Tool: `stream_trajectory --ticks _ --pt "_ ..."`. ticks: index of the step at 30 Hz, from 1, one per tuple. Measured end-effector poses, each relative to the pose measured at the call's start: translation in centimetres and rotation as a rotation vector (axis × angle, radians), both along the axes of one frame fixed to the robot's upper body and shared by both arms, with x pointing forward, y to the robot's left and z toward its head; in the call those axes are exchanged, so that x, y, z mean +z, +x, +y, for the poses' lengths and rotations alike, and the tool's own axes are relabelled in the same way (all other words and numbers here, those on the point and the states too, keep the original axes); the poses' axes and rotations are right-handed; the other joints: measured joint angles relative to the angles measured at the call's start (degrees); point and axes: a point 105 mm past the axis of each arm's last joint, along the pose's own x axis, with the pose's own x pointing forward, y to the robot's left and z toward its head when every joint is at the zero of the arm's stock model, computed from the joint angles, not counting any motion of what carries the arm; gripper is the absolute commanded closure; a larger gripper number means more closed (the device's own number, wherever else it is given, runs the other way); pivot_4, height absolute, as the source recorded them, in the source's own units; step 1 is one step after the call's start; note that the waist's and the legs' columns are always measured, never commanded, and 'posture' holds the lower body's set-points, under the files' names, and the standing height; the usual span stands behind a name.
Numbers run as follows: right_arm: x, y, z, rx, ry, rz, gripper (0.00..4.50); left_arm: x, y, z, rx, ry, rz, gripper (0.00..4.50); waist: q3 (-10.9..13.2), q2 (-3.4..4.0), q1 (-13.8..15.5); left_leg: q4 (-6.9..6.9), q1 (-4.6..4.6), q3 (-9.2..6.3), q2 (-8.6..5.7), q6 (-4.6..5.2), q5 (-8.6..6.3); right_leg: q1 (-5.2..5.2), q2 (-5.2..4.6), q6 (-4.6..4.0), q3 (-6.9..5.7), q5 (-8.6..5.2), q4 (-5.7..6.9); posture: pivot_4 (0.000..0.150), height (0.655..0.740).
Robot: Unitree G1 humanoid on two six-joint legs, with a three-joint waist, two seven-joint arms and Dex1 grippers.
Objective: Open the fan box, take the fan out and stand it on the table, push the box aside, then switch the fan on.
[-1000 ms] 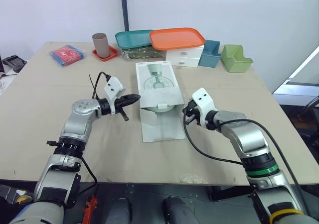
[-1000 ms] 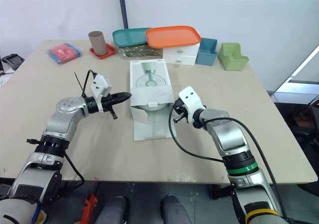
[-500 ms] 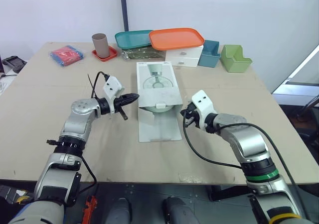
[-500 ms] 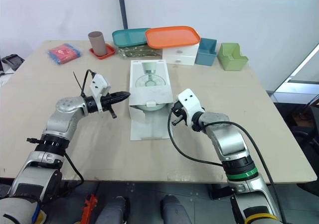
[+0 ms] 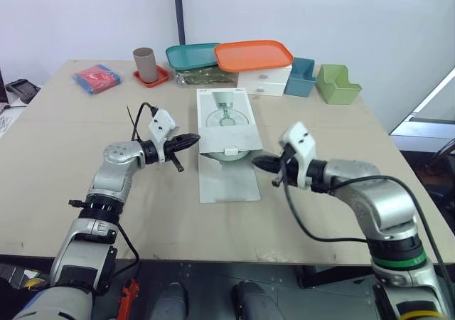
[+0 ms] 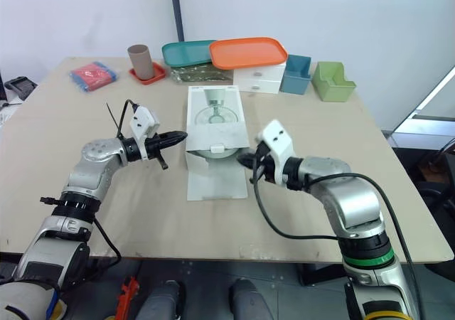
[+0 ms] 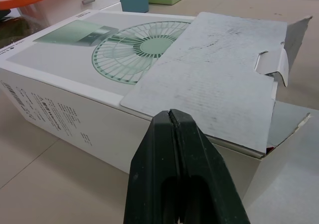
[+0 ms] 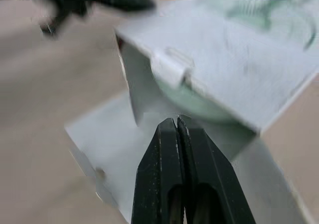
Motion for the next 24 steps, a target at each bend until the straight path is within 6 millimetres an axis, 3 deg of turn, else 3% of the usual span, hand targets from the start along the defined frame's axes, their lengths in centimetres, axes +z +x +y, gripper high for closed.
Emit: stream_trajectory --ticks 2,4,7,11,18,24 --pt "1.6 0.6 -0.1 -0.030 0.045 -0.039 4.46 -0.1 0.0 0.0 -0.001 0.000 0.002 4.50 0.0 0.00 0.0 0.00 0.00 0.00 0.00 0.02 0.02 0.00 0.00 0.00 0.00 0.02 0.00 0.150 0.7400" --pt "1.7 1.7 -0.2 -0.088 0.060 -0.039 4.46 -0.1 0.0 0.0 -0.001 -0.001 0.002 4.50 0.0 0.00 0.0 0.00 0.01 0.01 0.00 0.02 0.02 -0.01 0.00 -0.01 0.00 0.03 0.00 0.150 0.7400" --pt "0.3 3.6 -0.7 -0.184 0.029 -0.009 4.46 -0.1 -0.1 -0.1 -0.003 -0.002 0.001 4.50 0.0 0.00 0.1 -0.02 -0.01 0.02 0.00 0.02 0.02 -0.02 -0.01 -0.01 0.00 0.01 0.00 0.150 0.7400" --pt "-2.0 4.7 0.0 -0.216 0.002 0.063 4.46 0.0 -0.2 -0.1 -0.005 0.000 -0.001 4.50 0.0 0.01 0.1 -0.04 -0.04 0.02 -0.01 0.02 0.02 -0.04 -0.02 -0.04 0.00 -0.01 0.00 0.150 0.7400" --pt "-1.9 5.6 -0.2 -0.248 -0.034 0.032 4.46 -1.3 -0.5 0.3 0.008 0.006 0.059 4.50 0.0 0.01 0.0 -0.03 -0.04 0.01 0.01 0.02 0.02 -0.04 -0.01 -0.02 -0.01 0.00 0.00 0.150 0.7400" --pt "-1.9 5.6 -0.4 -0.249 -0.045 0.025 4.46 0.4 -1.0 -0.4 -0.038 0.006 0.016 4.50 0.0 0.01 0.0 -0.03 -0.05 0.02 -0.01 0.02 0.02 -0.03 -0.03 -0.02 -0.01 0.00 -0.01 0.150 0.7400"
